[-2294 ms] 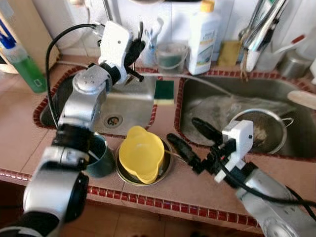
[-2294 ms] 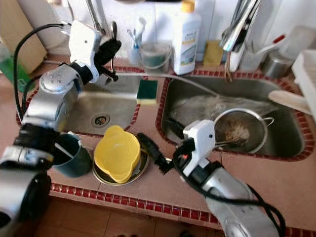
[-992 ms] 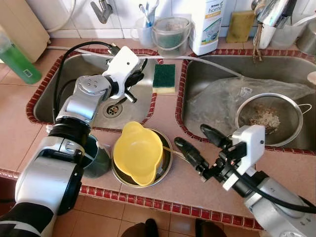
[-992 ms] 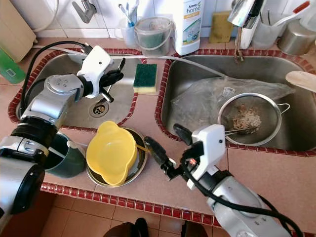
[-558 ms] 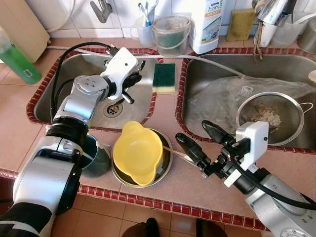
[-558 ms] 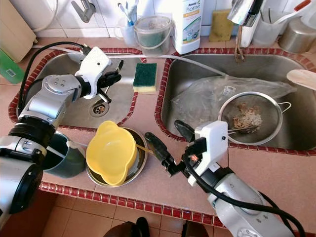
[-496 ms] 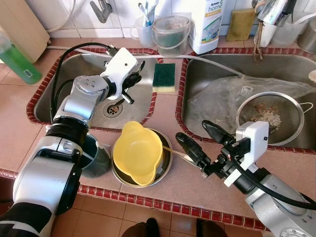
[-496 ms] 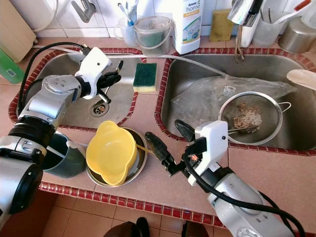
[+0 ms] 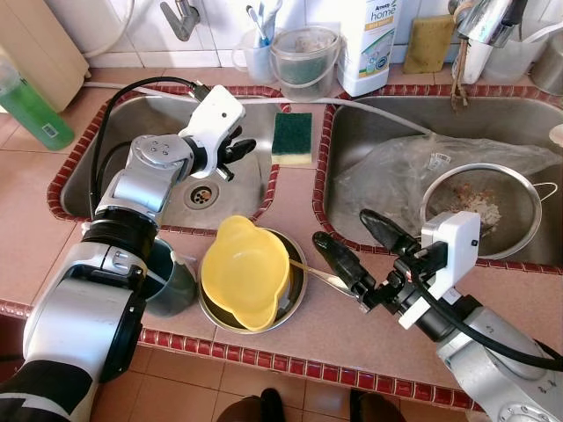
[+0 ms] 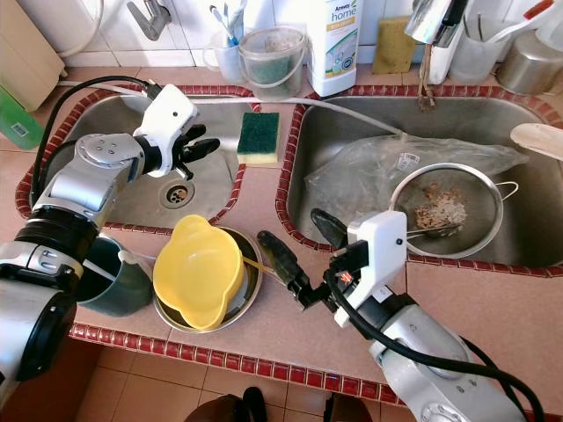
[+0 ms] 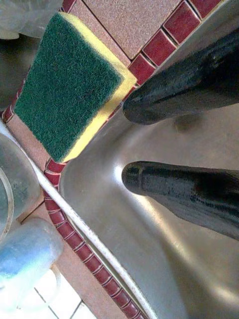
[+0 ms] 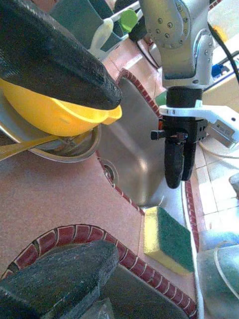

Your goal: Kitchen organization

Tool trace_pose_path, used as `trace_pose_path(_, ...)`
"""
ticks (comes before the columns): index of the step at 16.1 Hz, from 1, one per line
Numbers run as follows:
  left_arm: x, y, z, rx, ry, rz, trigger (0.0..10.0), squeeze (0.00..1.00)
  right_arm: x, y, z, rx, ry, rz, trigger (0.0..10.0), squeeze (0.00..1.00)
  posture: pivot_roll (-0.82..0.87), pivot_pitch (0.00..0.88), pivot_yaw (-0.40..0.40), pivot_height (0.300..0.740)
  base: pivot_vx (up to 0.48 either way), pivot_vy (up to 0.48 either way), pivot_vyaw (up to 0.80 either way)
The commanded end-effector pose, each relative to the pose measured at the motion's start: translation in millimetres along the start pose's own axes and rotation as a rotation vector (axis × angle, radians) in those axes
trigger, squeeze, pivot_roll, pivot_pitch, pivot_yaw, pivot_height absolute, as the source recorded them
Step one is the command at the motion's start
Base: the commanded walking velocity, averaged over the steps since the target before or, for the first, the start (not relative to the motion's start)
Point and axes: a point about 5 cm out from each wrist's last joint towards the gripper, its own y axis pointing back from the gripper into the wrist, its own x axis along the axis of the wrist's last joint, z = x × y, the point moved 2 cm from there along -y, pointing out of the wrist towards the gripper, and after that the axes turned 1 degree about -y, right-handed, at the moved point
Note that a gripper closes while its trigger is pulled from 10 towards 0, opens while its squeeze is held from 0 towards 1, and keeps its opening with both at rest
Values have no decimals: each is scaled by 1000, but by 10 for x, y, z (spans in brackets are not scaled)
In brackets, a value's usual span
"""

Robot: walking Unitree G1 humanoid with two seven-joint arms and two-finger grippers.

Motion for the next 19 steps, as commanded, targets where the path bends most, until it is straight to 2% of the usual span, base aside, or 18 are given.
trace_pose_path(1,27,63,-104,17,-3,1,10000,1000,-2,-19,-40,27,-12,7,10000,0,-136,247,173,740,0,0,0)
trace_pose_path(5,133,112,-198,55,17,50,10000,1000,10,-88,-23,48,-1,21,10000,0,-126,210,156,740,0,0,0)
trace_pose_path(9,265,228,-322,91,88,128,10000,1000,73,-208,30,63,3,71,10000,0,-117,156,138,740,0,0,0)
trace_pose_path(12,391,309,-344,139,203,281,10000,1000,104,-274,90,58,17,101,10000,0,-112,122,125,740,0,0,0)
trace_pose_path(13,401,326,-335,147,239,308,10000,812,109,-290,103,53,19,108,10000,0,-112,112,122,740,0,0,0)
trace_pose_path(14,400,364,-271,150,265,351,10000,0,120,-325,141,31,24,128,10000,0,-112,100,117,740,0,0,0)
trace_pose_path(16,377,398,-167,152,288,386,10000,0,107,-371,213,-8,36,146,10000,0,-110,81,109,740,0,0,0)
trace_pose_path(19,410,463,-140,205,311,454,10000,0,98,-417,274,-40,49,161,10000,0,-108,68,102,740,0,0,0)
